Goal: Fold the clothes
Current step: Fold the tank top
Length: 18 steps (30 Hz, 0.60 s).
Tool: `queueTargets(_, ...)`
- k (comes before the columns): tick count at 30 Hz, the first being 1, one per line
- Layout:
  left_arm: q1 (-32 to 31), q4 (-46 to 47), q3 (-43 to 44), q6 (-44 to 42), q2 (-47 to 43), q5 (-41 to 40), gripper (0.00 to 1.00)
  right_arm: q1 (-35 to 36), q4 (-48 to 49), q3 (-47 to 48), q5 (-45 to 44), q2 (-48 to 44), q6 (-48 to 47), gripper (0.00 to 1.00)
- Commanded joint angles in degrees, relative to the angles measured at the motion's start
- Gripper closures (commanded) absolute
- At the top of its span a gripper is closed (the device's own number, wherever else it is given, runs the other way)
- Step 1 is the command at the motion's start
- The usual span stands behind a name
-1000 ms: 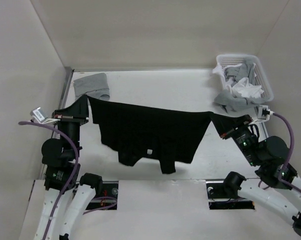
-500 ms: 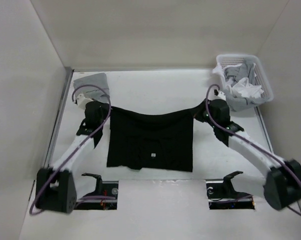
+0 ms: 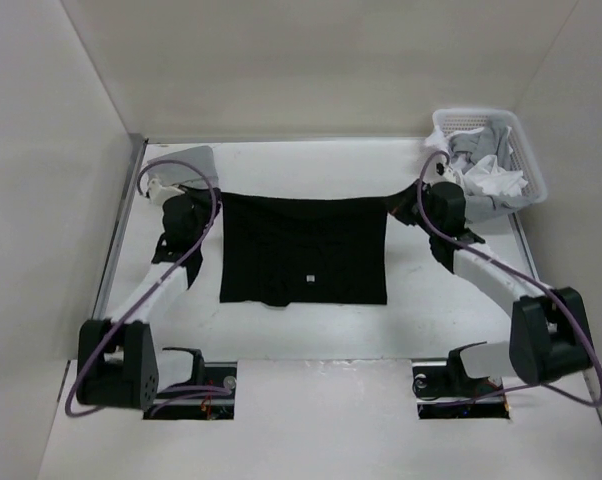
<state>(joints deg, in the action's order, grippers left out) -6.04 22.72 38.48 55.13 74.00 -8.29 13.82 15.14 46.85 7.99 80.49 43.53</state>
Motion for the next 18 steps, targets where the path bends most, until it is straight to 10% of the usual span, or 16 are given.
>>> queueTargets(1,1.7,2.7,-7.6,2.3,-8.6,3.2,1.00,-0.5,4.0,-7.6,1.2,-7.3,1.0,0.97)
queueTargets(18,12.9,-24.7,-28.3,3.7,-45.2,17.8,1.00,3.2,-12.2,-33.7,-1.3,-40.2,9.6,0.97)
